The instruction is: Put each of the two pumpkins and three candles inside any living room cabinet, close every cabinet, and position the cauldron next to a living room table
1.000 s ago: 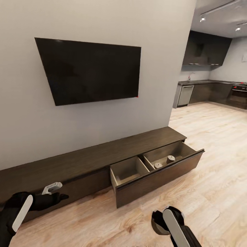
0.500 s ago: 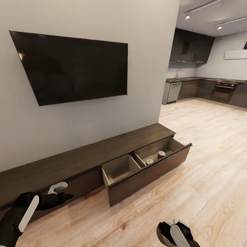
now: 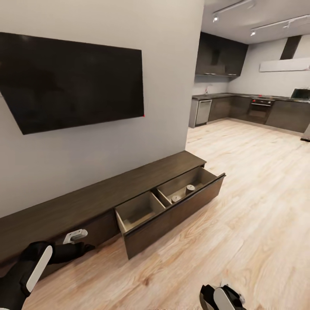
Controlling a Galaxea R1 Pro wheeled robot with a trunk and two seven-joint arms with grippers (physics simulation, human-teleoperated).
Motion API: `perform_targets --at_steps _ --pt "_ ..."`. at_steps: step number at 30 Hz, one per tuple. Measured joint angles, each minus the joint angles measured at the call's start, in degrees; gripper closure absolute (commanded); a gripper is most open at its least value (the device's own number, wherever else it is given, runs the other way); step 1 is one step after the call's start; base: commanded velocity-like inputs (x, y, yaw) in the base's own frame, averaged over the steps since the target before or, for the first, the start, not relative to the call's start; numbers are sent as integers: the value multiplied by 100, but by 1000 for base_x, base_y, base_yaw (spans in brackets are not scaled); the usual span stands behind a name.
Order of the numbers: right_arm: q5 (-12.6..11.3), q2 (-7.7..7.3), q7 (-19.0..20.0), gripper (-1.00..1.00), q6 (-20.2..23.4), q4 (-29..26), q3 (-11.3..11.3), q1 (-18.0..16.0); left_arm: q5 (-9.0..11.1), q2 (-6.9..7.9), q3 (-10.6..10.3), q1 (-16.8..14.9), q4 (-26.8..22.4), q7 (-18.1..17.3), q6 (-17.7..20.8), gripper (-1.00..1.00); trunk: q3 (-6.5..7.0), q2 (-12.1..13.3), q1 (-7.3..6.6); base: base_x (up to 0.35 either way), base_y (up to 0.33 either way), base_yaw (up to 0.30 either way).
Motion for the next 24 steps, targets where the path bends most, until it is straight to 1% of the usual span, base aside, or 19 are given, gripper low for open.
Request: perform_targets --at_steps 3,8,9,10,14,18,22,24 --pt "19 18 0 100 -9 81 -10 1 0 0 -1 0 0 0 -2 -100 -20 0 0 0 0 -219" --pt "1 -3 3 100 -33 165 -30 -1 -7 0 2 0 0 -4 0 -100 -52 0 0 0 0 -221" --pt "6 -8 3 100 -89 189 -32 -1 -8 0 4 0 0 -6 2 -100 -59 0 0 0 0 -223" --pt "16 -14 1 100 -241 278 -30 0 -10 0 7 1 -1 -4 5 -100 -65 0 0 0 0 -223" --pt "0 9 2 100 -383 458 -27 0 -8 0 8 0 0 7 5 -100 -89 0 0 0 0 -231" --pt "4 17 3 100 -418 501 -26 1 -9 0 9 0 0 8 6 -100 -110 0 0 0 0 -243" --pt "-21 -8 3 100 -426 513 -28 -1 -9 0 9 0 -6 15 6 -100 -128 0 0 0 0 -250" --pt "-19 11 4 100 -431 517 -26 -1 -6 -3 9 0 -8 16 6 -100 -136 0 0 0 0 -253"
